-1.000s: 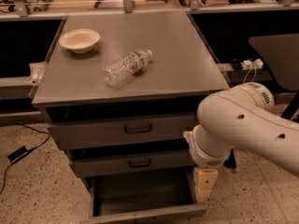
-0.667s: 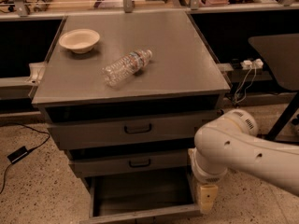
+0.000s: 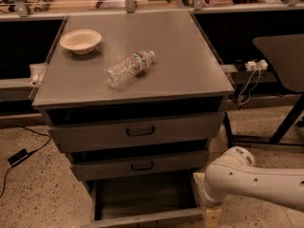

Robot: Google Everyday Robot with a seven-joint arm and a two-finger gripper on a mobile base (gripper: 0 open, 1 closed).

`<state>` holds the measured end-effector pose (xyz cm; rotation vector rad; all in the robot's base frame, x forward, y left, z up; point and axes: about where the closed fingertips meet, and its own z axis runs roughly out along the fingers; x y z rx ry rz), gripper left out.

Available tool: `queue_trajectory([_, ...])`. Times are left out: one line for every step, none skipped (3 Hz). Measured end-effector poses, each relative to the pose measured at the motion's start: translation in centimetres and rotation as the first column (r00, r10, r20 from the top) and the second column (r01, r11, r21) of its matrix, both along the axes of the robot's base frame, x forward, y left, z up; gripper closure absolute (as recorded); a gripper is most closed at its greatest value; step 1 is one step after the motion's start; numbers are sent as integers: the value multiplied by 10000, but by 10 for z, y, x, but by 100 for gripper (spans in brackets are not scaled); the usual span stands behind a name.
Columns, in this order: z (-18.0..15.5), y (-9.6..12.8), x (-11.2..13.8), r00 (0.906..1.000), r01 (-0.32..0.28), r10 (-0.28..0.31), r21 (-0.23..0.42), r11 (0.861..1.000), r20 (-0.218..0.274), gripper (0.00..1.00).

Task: Close bottom drawer

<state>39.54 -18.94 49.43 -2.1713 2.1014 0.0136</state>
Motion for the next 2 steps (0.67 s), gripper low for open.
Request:
queue_trajectory([0,0,0,10000,2,-2,12,10000,-6,0])
queue_trajectory([-42,9,10,9986,-431,456,928,9948,-252,0])
